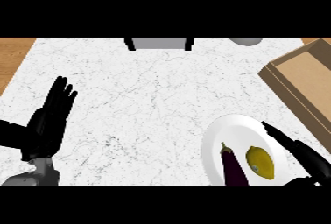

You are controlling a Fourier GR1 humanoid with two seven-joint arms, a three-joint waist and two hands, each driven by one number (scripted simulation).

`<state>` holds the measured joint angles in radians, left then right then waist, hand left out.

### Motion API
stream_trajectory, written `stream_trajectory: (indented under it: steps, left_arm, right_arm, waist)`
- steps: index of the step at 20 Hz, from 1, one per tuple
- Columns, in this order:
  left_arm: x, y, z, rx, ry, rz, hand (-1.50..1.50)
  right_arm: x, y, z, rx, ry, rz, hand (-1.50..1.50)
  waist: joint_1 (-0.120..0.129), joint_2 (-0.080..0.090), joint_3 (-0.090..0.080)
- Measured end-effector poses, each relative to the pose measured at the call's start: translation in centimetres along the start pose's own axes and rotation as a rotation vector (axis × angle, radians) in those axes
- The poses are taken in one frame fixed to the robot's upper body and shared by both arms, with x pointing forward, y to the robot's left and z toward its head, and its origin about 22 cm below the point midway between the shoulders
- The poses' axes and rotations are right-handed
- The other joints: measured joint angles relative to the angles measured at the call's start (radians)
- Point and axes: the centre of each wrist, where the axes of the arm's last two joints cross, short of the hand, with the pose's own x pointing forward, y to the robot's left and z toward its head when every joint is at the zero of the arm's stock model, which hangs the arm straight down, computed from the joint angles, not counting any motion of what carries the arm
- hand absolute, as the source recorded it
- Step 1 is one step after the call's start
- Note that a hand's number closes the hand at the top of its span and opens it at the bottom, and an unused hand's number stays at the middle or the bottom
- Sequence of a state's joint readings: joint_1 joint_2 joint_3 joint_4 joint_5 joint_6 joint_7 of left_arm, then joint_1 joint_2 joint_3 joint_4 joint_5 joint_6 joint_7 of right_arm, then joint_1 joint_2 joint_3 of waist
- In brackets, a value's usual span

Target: Pick the lemon from the plate and place it in the cardboard box

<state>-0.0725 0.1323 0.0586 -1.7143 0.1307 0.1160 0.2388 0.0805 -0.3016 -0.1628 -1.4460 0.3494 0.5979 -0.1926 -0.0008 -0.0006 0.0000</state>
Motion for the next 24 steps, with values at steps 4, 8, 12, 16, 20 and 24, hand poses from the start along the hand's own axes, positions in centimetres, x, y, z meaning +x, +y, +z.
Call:
stream_trajectory:
  steps: [4,8,12,16,20,24]
  left_arm:
    - [0.2,0.4,-0.6,-0.004,0.0,0.001,0.0]
    - [-0.3,-0.5,-1.0,-0.005,0.001,0.001,0.0]
    - [-0.7,-0.3,-0.9,-0.01,-0.003,0.004,0.0]
    - [-0.9,-0.8,-0.9,-0.005,0.002,0.0,0.0]
    - [-0.3,-0.3,-0.9,-0.004,0.002,0.002,0.0]
    - [-0.6,-0.2,-0.2,-0.001,-0.002,-0.003,0.0]
  right_arm:
    - [-0.1,0.6,-0.9,0.009,0.0,0.007,-1.5]
    - [-0.3,0.8,-1.3,0.009,-0.007,0.012,-1.5]
    - [-1.2,1.3,-1.3,0.006,-0.011,0.02,1.5]
    - [-0.7,1.7,-0.9,-0.008,-0.045,0.057,1.5]
    - [-0.7,2.0,-1.2,-0.036,-0.08,0.122,1.5]
    - [-0.8,2.2,-1.2,-0.083,-0.103,0.156,1.5]
  waist:
    - [0.0,0.0,0.0]
    - [0.0,0.0,0.0]
    - [0.0,0.0,0.0]
    - [-0.001,0.0,0.0]
    - [0.0,0.0,0.0]
    - [0.0,0.0,0.0]
